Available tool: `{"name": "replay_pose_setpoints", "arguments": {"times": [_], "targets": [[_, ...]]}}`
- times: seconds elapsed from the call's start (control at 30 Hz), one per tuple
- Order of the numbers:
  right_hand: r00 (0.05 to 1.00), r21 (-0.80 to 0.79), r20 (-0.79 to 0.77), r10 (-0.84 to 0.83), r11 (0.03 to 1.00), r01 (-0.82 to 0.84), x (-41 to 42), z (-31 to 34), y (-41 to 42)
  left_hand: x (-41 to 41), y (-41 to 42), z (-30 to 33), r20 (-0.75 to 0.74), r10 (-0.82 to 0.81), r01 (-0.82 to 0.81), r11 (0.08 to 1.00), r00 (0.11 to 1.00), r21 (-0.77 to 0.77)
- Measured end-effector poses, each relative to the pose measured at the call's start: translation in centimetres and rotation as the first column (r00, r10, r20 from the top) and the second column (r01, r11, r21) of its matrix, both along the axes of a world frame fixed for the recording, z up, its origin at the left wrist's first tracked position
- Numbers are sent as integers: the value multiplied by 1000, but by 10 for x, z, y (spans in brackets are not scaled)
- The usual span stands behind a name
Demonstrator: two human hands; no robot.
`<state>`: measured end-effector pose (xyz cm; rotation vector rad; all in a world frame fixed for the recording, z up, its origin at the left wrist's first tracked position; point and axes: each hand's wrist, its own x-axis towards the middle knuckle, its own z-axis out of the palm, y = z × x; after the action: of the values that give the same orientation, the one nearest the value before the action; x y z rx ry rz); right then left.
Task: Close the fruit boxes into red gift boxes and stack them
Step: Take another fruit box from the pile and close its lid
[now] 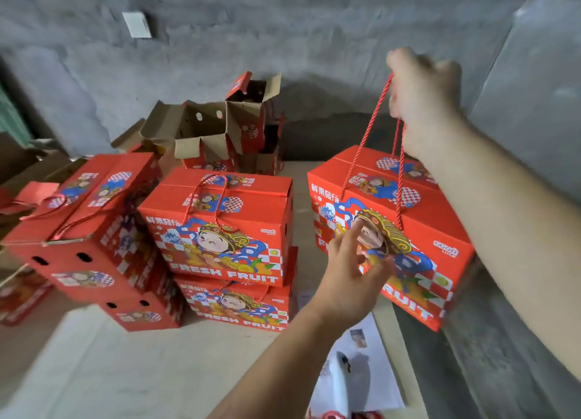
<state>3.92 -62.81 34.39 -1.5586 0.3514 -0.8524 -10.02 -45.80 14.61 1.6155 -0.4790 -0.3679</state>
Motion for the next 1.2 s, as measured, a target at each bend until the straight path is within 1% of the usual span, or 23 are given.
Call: {"name": "replay_pose_setpoints", "arguments": {"times": [0.07,0.1,0.17,0.2,0.23,0.27,0.33,0.37,0.43,0.47,0.5,0.57,0.6,0.67,0.73,0.77,0.8,0.9,0.97,1.03,1.1,1.17,1.2], "targets": [[994,-12,-92,59,998,-60,0,-50,27,15,1,-9,-106,-14,13,1000,994,-10],[984,26,-124,132,991,-130,4,-67,32,22,2,-14,-156,13,-13,1000,988,2],[979,63,-185,86,995,-76,22,-91,32,33,1,-24,-223,89,-80,995,971,52],[971,43,-226,82,996,-74,33,-98,29,36,0,-28,-234,124,-110,991,964,70],[953,27,-281,112,994,-109,39,-103,27,39,-1,-33,-244,161,-144,986,956,82],[930,-37,-334,151,984,-173,42,-114,30,39,-2,-36,-256,194,-177,980,947,88],[827,-188,-513,232,909,-371,51,-142,37,41,-2,-44,-277,248,-227,968,928,108],[755,-226,-605,254,854,-468,54,-156,41,42,-1,-46,-282,261,-237,964,923,116],[576,-215,-774,261,748,-628,54,-179,50,43,2,-51,-281,277,-251,960,919,125],[507,-199,-823,256,706,-680,52,-189,53,44,5,-52,-279,287,-262,957,916,125],[482,-191,-839,254,691,-697,51,-196,57,47,8,-52,-278,306,-281,952,911,124],[521,-209,-814,259,705,-678,51,-200,66,53,15,-50,-272,366,-347,931,890,117],[528,-228,-810,255,693,-684,50,-199,72,56,18,-48,-265,404,-389,915,875,110],[486,-257,-839,245,609,-751,46,-196,86,63,22,-44,-255,474,-469,879,843,85],[445,-320,-879,171,480,-817,35,-194,98,67,27,-40,-253,503,-508,860,826,49],[449,-359,-885,125,433,-827,29,-193,103,67,30,-38,-257,505,-514,857,824,37],[472,-395,-876,99,416,-819,23,-191,106,67,33,-35,-261,508,-519,854,821,29],[588,-478,-800,120,467,-744,11,-181,111,63,50,-24,-250,507,-529,848,825,-27],[676,-525,-723,140,525,-670,7,-171,117,60,68,-10,-192,517,-538,840,834,-71],[760,-551,-629,163,597,-584,6,-160,126,64,93,8,-81,534,-540,836,841,-95],[835,-582,-518,184,639,-502,10,-150,139,79,123,27,83,544,-535,838,835,-107],[872,-620,-432,229,627,-472,17,-141,157,105,156,45,266,541,-544,836,798,-69],[872,-630,-414,259,610,-481,22,-137,168,122,173,52,356,527,-559,829,771,-15]]}}
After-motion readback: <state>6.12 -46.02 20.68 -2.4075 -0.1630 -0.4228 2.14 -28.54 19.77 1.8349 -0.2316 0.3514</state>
